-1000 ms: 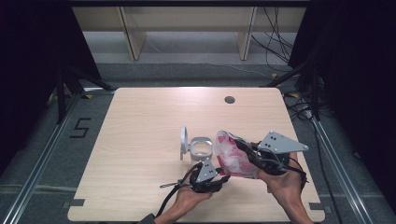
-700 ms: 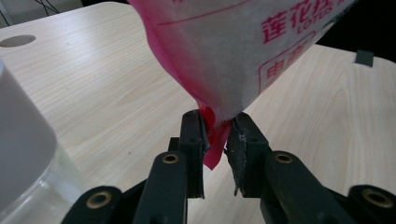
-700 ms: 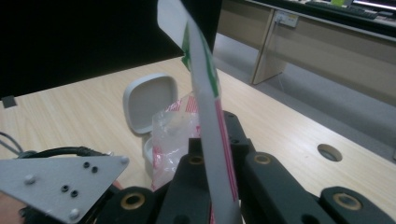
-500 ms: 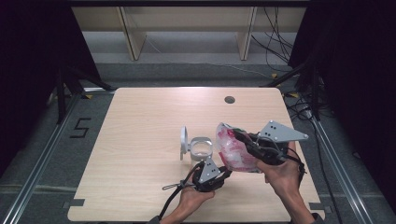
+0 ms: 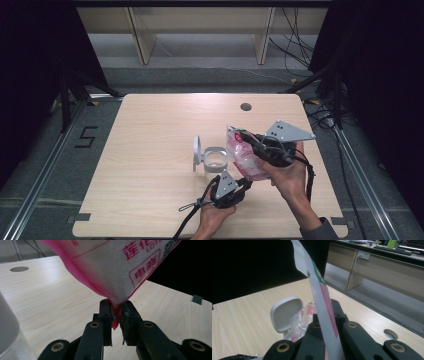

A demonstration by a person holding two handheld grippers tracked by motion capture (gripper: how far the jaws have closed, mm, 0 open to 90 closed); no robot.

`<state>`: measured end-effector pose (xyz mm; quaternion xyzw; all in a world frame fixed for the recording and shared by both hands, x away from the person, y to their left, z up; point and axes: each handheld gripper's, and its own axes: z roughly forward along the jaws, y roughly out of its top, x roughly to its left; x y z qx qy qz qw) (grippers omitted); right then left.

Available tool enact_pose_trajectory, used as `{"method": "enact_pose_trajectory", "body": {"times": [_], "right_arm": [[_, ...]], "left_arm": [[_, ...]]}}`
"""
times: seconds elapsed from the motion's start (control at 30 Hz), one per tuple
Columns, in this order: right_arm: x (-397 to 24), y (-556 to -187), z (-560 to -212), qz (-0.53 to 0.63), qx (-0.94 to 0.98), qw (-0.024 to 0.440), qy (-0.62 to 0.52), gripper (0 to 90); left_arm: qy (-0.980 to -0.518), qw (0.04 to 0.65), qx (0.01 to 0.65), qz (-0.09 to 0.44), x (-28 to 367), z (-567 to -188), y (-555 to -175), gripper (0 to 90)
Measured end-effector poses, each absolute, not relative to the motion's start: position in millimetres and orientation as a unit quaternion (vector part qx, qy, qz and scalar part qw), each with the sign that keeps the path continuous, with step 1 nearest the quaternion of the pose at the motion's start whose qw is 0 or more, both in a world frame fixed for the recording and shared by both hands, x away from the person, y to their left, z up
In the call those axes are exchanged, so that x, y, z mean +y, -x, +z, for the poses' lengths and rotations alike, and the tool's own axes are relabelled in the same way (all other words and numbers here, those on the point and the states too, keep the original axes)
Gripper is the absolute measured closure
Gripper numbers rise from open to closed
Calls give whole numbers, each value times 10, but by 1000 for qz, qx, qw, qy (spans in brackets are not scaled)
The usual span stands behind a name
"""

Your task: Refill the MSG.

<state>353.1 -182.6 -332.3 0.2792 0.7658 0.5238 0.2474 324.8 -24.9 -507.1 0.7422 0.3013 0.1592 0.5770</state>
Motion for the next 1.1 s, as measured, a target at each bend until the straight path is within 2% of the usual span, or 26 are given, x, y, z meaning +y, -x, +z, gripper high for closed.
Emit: {"method": "enact_pose_trajectory", "body": {"times": [0.23, 0.4, 0.43, 0.73, 1.1], "right_arm": [[-1650, -3582, -3361, 520, 770, 259, -265, 900], [-1519, -3628, -3418, 523, 775, 237, -266, 900], [-1506, -3644, -3422, 524, 773, 246, -258, 900], [-1403, -3719, -3461, 520, 777, 226, -273, 900], [-1315, -3781, -3467, 503, 787, 225, -277, 900]], "left_arm": [[-730, 587, 314, 156, -234, -5117, -3249, 798], [-729, 585, 316, 161, -229, -5148, -3272, 801], [-727, 585, 320, 162, -227, -5150, -3270, 801], [-718, 596, 322, 156, -220, -5192, -3299, 804], [-716, 600, 326, 150, -275, -5169, -3292, 806]]}}
